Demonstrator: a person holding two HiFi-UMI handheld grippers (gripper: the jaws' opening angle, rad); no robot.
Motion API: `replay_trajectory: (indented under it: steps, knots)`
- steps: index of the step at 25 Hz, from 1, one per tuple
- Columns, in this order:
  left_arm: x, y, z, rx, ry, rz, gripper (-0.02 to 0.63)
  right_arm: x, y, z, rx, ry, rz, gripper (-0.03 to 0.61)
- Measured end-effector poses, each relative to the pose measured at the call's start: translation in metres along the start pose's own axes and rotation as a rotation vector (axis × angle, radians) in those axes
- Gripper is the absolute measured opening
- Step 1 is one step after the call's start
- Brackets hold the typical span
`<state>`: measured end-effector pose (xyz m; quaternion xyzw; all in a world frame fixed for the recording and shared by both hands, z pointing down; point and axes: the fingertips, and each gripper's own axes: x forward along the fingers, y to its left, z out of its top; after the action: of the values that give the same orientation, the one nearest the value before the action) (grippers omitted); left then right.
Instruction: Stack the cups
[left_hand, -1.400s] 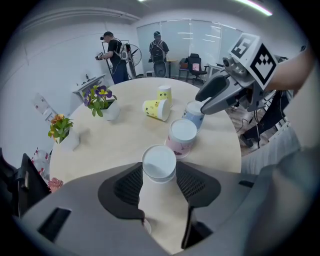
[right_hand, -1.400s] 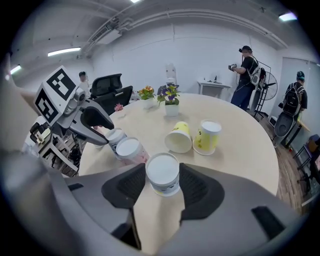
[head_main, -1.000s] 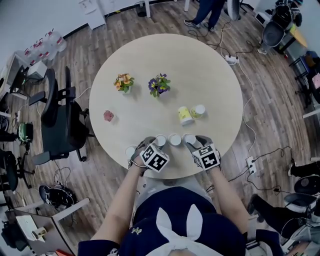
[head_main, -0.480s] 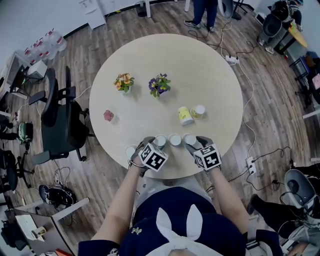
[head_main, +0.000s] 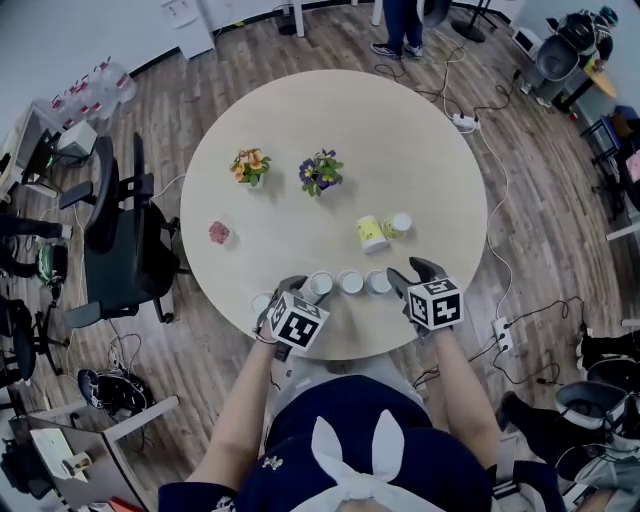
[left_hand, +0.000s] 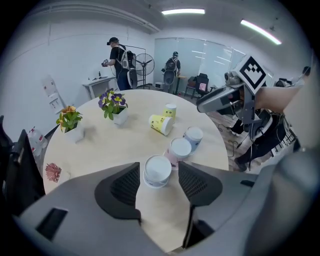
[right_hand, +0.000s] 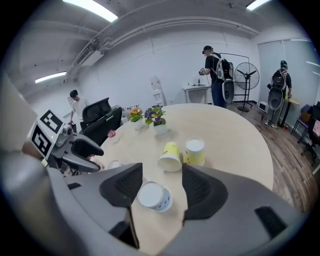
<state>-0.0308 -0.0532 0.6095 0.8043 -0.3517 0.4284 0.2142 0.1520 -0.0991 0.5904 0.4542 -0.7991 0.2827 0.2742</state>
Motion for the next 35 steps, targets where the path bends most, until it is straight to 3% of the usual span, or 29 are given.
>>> replay_trajectory:
  steps: [4, 12, 23, 28, 35]
  knots:
    - [-0.009, 0.004, 0.004, -0.023, -0.024, 0.022, 0.247, 0.008, 0.000, 0.044, -0.021, -0.012, 0.032, 0.250]
    - [-0.039, 0.015, 0.002, -0.085, -0.082, 0.079, 0.247, 0.064, 0.006, 0.090, -0.101, 0.122, 0.054, 0.253]
    - [-0.062, 0.027, -0.018, -0.188, -0.099, 0.144, 0.245, 0.143, 0.008, 0.081, -0.125, 0.372, 0.071, 0.250]
    - [-0.070, 0.036, -0.028, -0.218, -0.090, 0.193, 0.244, 0.168, -0.003, 0.062, -0.174, 0.519, -0.002, 0.253]
    - [-0.079, 0.055, -0.056, -0.260, -0.040, 0.276, 0.244, 0.183, -0.015, 0.064, -0.234, 0.580, -0.081, 0.256]
